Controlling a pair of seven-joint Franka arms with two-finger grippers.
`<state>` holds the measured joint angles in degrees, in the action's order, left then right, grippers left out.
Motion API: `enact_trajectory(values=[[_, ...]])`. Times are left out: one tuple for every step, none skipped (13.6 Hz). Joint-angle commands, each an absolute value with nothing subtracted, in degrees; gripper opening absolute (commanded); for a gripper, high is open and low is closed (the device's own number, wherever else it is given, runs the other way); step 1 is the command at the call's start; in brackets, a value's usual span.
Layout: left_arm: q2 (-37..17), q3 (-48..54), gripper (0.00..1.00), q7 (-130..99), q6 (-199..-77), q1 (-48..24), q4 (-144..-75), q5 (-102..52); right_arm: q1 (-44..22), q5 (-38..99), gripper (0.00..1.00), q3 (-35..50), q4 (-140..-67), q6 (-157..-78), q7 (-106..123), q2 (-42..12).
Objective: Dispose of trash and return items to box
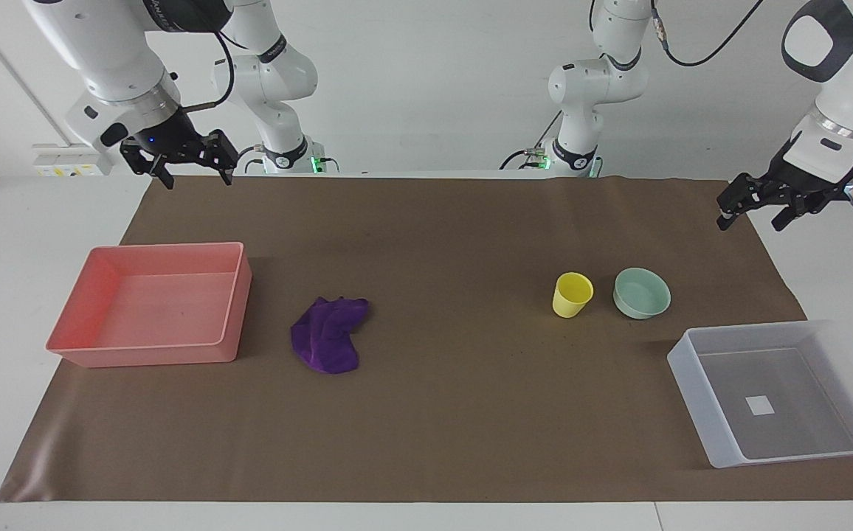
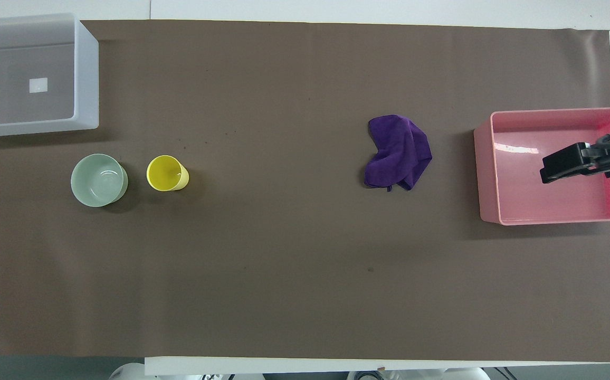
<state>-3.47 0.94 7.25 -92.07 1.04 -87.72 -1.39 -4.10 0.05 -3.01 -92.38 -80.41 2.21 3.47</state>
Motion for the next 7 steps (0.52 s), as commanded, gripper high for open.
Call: enact_trajectory(values=[[-5.19,0.53,1.00,7.03,-90.09,0.44,-85.87,-0.88,-3.25,0.79,1.00,-2.81,-93.52,-81.12,3.43,4.57],[-5.10,0.53,1.00,6.94,-90.26,0.35,-86.04,-0.79,-3.34,0.79,1.00,-2.81,-93.52,-81.47,3.60,4.57],[-4.66,0.53,1.00,7.29,-91.05,0.35,-87.35,-0.62,-3.17,0.79,1.00,-2.81,-93.52,-81.47,3.86,4.57],[-3.44,0.44,1.00,7.47,-94.54,0.35,-91.10,-0.44,-3.08,0.79,1.00,-2.90,-93.69,-81.47,4.30,4.57],[-0.73,0.44,1.00,7.47,-100.05,0.35,-97.49,-0.35,-3.25,0.79,1.00,-2.90,-94.13,-81.65,3.87,4.66],[2.17,0.44,1.00,7.04,-107.94,0.44,-106.52,-0.35,-3.51,0.79,1.00,-2.90,-95.09,-83.39,3.69,4.92],[4.11,0.44,1.00,6.77,-114.63,0.44,-113.48,-0.44,-3.86,0.79,1.00,-2.81,-96.92,-86.54,4.04,5.01]])
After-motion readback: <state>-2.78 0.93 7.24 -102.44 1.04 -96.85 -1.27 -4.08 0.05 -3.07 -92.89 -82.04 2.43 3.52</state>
